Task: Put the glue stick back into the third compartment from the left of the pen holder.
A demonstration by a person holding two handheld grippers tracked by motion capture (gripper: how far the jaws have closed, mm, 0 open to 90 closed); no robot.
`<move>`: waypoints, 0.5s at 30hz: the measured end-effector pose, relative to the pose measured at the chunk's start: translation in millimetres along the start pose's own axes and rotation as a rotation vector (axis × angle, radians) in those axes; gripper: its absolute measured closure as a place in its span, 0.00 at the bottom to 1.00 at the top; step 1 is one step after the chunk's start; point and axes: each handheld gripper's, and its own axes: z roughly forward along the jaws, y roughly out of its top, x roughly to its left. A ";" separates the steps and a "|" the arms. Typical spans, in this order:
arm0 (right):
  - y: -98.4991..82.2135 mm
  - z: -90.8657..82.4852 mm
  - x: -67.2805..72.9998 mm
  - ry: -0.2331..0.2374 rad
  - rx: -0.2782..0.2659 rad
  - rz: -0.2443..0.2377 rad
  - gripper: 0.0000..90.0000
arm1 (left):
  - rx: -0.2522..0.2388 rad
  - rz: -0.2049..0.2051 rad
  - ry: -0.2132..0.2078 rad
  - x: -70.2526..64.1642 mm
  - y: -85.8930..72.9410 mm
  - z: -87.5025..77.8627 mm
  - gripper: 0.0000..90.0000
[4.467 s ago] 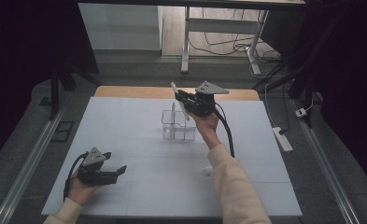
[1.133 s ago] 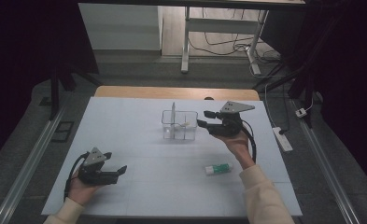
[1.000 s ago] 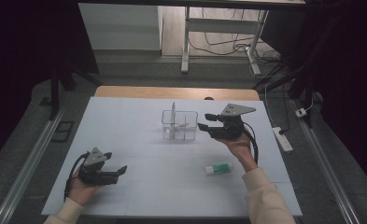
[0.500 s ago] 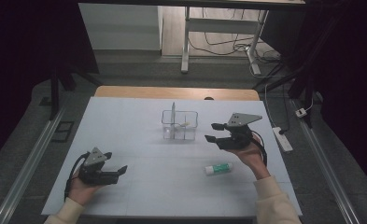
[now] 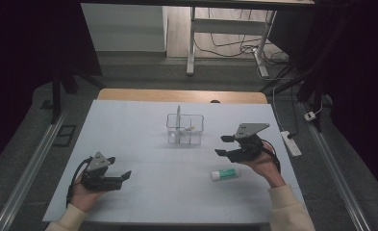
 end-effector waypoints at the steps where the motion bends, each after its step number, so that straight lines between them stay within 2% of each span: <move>1: -1.2 0.4 0.4 0.004 0.007 -0.002 0.47 | -0.001 0.000 0.001 0.0 0.0 -0.3 0.20; 15: -7.6 5.2 3.4 0.043 0.095 -0.038 0.44 | 0.001 0.003 0.001 0.3 -0.9 -0.3 0.20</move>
